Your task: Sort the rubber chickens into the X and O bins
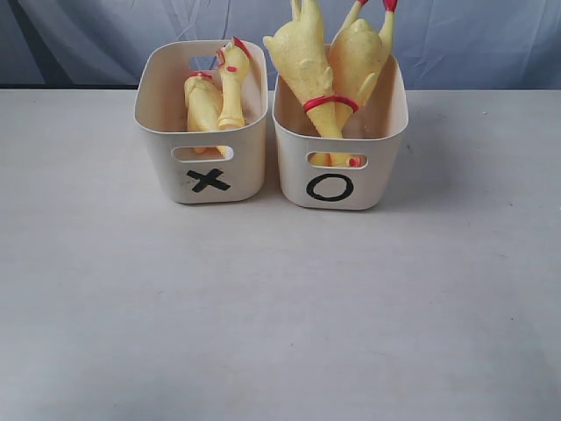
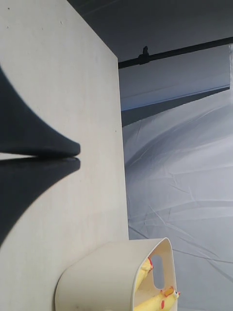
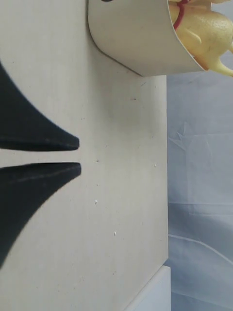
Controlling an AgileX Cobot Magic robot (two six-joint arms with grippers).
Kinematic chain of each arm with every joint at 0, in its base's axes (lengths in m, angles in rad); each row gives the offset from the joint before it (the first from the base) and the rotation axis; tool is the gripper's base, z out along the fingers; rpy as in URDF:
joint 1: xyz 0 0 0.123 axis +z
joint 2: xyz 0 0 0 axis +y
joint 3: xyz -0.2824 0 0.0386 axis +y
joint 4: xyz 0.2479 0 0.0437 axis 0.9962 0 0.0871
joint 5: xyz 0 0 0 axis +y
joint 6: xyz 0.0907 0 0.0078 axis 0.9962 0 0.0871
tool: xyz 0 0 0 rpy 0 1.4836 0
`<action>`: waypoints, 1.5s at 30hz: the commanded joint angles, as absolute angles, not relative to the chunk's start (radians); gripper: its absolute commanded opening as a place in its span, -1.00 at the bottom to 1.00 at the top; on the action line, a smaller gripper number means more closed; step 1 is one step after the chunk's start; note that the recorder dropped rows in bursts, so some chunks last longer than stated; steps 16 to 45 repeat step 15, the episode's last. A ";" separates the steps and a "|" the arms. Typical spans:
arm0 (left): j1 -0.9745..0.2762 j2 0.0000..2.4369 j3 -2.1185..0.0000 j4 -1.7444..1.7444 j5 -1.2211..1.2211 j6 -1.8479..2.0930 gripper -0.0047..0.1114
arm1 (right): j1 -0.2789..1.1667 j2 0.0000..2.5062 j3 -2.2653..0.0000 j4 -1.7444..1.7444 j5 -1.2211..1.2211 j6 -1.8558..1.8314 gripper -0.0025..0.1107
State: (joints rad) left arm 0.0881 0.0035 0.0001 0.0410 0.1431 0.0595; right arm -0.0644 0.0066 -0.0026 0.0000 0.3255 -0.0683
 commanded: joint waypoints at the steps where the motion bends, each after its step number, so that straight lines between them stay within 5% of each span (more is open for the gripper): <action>1: 0.078 0.000 0.000 0.039 0.135 0.058 -0.92 | -0.068 0.000 0.000 0.000 0.323 -0.065 -0.78; 45: 0.078 0.000 0.000 0.039 0.135 0.058 -0.92 | -0.068 0.000 0.000 0.000 0.317 -0.065 -0.78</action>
